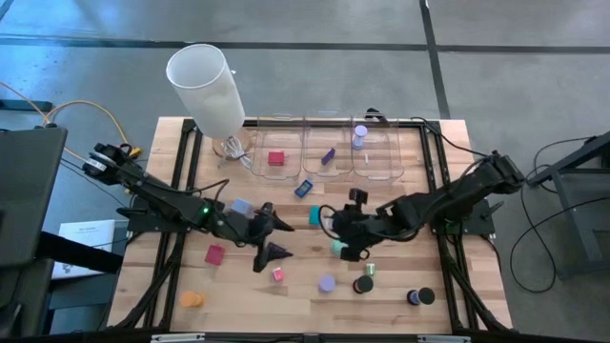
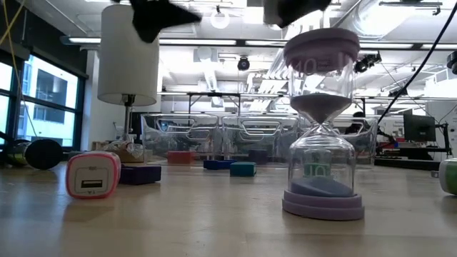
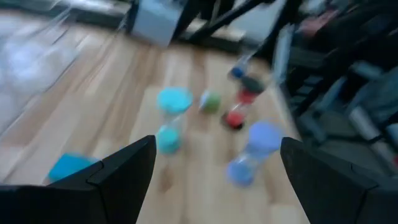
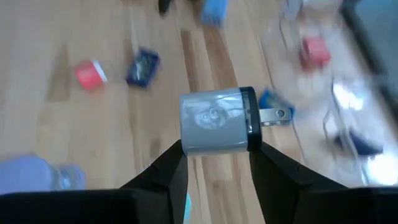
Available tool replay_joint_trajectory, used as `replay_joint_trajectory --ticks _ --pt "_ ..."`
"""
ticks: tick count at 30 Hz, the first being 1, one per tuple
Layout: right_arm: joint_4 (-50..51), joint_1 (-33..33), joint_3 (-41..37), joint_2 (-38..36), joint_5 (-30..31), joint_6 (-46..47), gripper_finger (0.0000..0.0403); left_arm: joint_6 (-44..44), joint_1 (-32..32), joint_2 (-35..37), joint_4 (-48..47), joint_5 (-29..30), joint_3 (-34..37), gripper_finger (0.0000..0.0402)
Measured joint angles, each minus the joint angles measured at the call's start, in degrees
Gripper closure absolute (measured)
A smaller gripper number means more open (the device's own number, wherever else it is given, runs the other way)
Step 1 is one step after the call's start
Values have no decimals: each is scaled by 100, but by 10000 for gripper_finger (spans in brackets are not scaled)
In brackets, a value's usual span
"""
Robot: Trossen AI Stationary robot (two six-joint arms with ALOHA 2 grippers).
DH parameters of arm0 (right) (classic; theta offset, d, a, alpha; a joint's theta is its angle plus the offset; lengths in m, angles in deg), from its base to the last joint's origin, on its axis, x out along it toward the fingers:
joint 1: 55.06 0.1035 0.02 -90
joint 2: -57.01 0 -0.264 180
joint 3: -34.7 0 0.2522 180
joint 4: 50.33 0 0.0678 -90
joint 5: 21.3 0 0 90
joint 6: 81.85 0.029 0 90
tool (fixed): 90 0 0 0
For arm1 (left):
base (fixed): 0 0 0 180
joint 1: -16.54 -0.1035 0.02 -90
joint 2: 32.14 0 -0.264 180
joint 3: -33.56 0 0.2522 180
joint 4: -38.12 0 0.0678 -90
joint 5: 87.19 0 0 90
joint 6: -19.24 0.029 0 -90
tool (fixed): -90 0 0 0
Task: Pick & Place Office items
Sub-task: Put the white charger adapter into the left transparent bin
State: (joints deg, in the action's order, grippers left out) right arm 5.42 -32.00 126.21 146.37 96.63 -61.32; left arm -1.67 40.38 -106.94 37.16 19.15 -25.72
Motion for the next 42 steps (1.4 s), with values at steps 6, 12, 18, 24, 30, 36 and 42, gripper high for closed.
replay_joint_trajectory --ticks 6,12,18,24,30,36,42 --pt "-692 213 -2 2 347 -616 268 -144 -37 -59 705 4 0 64" --pt "-1155 333 -2 2 442 -1074 268 -327 -191 -375 1612 -43 -2 64" --pt "-1230 331 -2 2 502 -1178 268 -715 -409 -751 2458 -352 -2 64" --pt "-1234 331 -2 2 502 -1184 268 -941 -604 -972 3002 -578 -2 64" --pt "-1240 331 -2 3 502 -1242 268 -1050 -660 -1023 3271 -636 -4 64" --pt "-1254 314 -2 4 500 -1309 268 -1036 -659 -1021 3361 -634 -4 64" --pt "-1275 314 -2 4 533 -1329 268 -1062 -659 -1023 3447 -599 -4 64"
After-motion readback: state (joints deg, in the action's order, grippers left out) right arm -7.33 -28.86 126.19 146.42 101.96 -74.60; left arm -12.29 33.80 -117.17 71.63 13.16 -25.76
